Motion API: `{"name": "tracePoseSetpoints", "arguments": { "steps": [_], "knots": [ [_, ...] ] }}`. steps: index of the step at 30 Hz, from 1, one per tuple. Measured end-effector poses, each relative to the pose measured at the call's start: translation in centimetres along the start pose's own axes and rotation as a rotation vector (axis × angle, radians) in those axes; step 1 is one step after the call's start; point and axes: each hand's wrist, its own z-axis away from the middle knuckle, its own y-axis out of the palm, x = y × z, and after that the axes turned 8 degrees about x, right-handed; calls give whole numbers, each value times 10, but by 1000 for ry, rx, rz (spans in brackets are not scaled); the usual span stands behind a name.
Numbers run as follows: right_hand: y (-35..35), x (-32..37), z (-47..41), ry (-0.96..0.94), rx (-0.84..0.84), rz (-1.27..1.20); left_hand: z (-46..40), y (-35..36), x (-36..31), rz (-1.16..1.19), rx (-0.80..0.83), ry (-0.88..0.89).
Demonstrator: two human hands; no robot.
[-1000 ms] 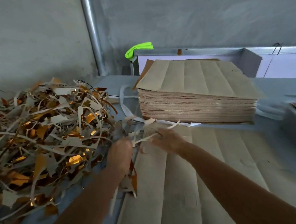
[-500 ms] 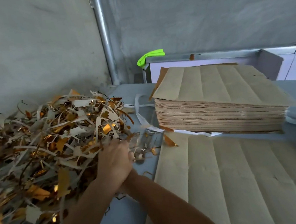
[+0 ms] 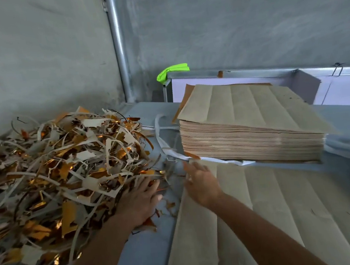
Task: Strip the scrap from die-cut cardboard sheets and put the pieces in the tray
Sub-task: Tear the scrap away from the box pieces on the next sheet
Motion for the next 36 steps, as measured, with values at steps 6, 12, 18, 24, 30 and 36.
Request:
{"name": "tracePoseSetpoints", "arguments": {
  "steps": [6, 12, 18, 24, 30, 36],
  "knots": [
    [12, 50, -13, -118, 364, -41, 11, -9, -4, 204, -259, 55],
    [23, 78, 5, -270, 397, -114, 53, -24, -36, 581, -575, 186],
    [8, 70, 61, -164, 445, 97, 61, -12, -37, 848, 84, 63],
    [-19, -3, 137, 147, 159, -107, 58, 2, -50, -152, 44, -85],
    [-58, -86, 227, 603, -98, -113, 90, -19, -115, -488, -237, -201],
    [-71, -131, 284, 938, -78, -81, 133, 12, -212, -133, -118, 304]
  ]
}}
